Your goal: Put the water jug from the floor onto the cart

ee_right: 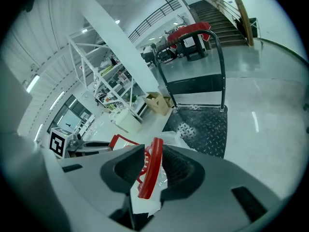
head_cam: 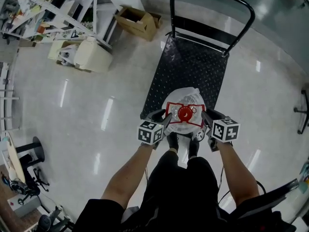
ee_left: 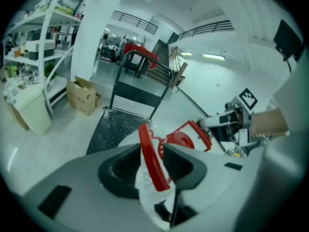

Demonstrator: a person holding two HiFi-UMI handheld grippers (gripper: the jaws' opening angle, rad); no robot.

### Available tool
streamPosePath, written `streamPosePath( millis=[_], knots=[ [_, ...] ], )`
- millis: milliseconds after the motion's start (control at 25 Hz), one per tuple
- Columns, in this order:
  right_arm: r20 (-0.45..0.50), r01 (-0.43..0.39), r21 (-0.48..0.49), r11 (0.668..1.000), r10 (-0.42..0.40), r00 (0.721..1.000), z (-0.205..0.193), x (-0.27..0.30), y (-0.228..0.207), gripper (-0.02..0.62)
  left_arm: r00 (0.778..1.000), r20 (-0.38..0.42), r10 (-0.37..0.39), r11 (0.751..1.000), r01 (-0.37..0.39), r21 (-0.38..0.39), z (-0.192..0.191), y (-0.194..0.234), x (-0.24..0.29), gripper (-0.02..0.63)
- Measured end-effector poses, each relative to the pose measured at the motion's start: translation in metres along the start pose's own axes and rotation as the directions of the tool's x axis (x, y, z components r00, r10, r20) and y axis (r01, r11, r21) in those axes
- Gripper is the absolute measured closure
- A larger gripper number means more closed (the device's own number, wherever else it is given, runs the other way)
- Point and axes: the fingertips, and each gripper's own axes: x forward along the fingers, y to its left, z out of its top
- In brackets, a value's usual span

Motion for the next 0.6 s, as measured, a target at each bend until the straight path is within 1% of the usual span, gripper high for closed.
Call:
streamPosePath(
  millis=[120,240,320,360,440,520,600],
  knots=[
    [0.019,0.001,-0.018,1.000,-0.001,1.000,0.006,-0.009,0.003,0.502,0.999,0.029,0.046,0.999,-0.047,0.013,0.011,0.005,-0.015,0.488],
    [0.065,-0.003,-0.033,0.999,0.005,0.998,0.017,-0.030,0.011,0.502,0.991,0.120,0.054,0.998,-0.058,0.029,0.038,-0.007,-0.042,0.488],
    [0.114,-0.007,-0.053,0.999,0.013,0.993,0.033,-0.051,0.021,0.502,0.979,0.196,0.048,0.997,-0.059,0.051,0.062,-0.022,-0.067,0.488],
    [0.144,-0.013,-0.067,0.998,0.022,0.989,0.044,-0.063,0.027,0.502,0.970,0.237,0.048,0.996,-0.063,0.057,0.076,-0.031,-0.080,0.488],
    [0.214,-0.041,-0.096,0.995,0.061,0.975,0.070,-0.088,0.042,0.502,0.944,0.327,0.042,0.996,-0.065,0.062,0.104,-0.050,-0.107,0.488],
    [0.281,-0.070,-0.136,0.988,0.107,0.954,0.095,-0.116,0.061,0.502,0.912,0.411,0.012,0.995,-0.050,0.081,0.131,-0.074,-0.134,0.489],
    [0.332,-0.084,-0.192,0.978,0.146,0.932,0.116,-0.146,0.082,0.503,0.882,0.470,-0.033,0.991,-0.030,0.127,0.155,-0.102,-0.159,0.489]
  ],
)
